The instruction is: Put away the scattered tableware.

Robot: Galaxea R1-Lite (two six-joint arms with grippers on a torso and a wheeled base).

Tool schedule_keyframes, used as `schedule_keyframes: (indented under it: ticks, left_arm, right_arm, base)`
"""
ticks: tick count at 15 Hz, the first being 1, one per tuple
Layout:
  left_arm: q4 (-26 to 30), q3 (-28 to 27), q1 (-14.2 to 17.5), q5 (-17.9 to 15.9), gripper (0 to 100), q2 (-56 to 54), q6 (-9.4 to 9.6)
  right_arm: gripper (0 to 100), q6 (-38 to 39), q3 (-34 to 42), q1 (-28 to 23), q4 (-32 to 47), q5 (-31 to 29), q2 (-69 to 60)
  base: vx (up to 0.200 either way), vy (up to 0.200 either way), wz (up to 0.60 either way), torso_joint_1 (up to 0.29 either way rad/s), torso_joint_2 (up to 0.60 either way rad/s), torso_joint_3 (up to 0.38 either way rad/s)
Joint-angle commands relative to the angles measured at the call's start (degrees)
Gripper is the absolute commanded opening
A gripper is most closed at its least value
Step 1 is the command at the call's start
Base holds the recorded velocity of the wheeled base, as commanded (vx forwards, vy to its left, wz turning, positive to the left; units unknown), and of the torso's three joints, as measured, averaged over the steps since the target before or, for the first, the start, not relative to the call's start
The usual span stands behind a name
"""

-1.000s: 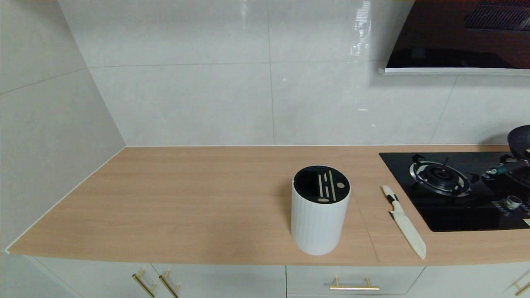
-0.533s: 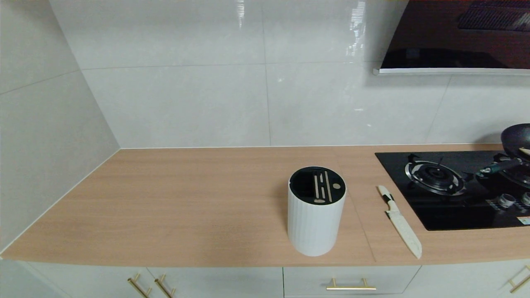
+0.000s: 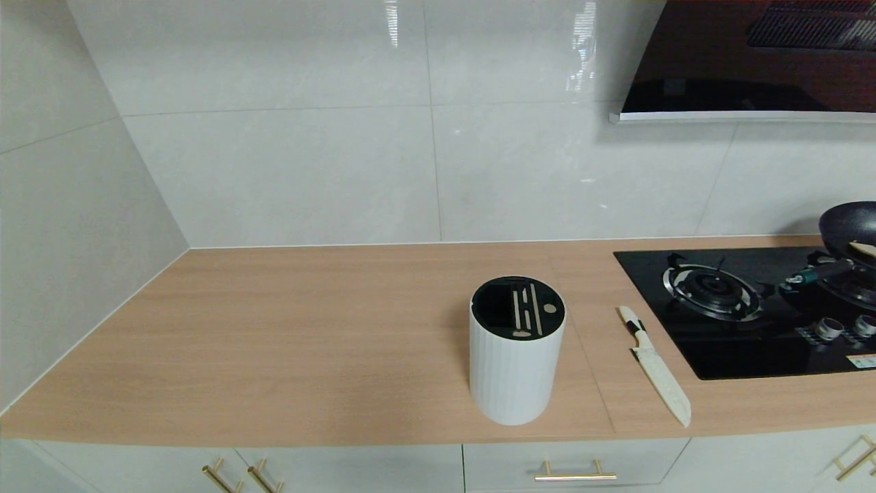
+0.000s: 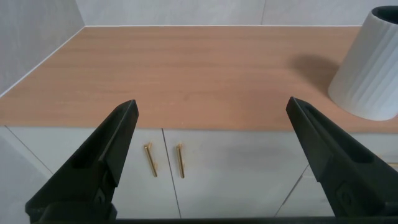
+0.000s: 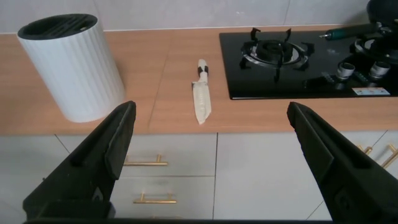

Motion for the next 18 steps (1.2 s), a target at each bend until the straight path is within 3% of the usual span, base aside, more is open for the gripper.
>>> schedule_keyframes:
  ticks: [1,4,5,6,8,13,18]
  left_arm:
    - [0.04,0.01,0.02,0.02,100,0.09,-0.02]
    - [-0.05,0.01,0.02,0.02,100,0.0,-0.02]
    - [0.04,0.01,0.02,0.02,100,0.09,-0.02]
    - [0.04,0.01,0.02,0.02,100,0.09,-0.02]
    - [-0.05,0.01,0.02,0.02,100,0.09,-0.02]
    - [0.04,0.01,0.02,0.02,100,0.09,-0.02]
    - [0.04,0.01,0.02,0.02,100,0.09,-0.02]
  right_arm:
    - [100,0.02,0.0,0.04,-0.04,0.04,0.07]
    - [100,-1.83,-0.18,0.04,-0.13,0.3,0.25]
    - [100,0.89,-8.0,1.01,-0.31,2.23,4.03]
    - [100,4.32,-13.97,3.03,0.04,3.38,10.44]
    - [100,3.97,-22.32,6.72,0.13,3.55,26.7]
    - [100,3.79,-31.38,6.19,-3.03,2.59,57.91]
    - [100,-0.51,-38.32,3.82,-14.9,2.23,84.89]
  base:
    - [0.0,0.0,0.0,0.0,0.0,0.0]
    - [0.0,0.0,0.0,0.0,0.0,0.0]
    - [0.0,0.0,0.0,0.0,0.0,0.0]
    - [0.0,0.0,0.0,0.0,0.0,0.0]
    - [0.0,0.0,0.0,0.0,0.0,0.0]
    - [0.0,0.0,0.0,0.0,0.0,0.0]
    - [0.0,0.0,0.0,0.0,0.0,0.0]
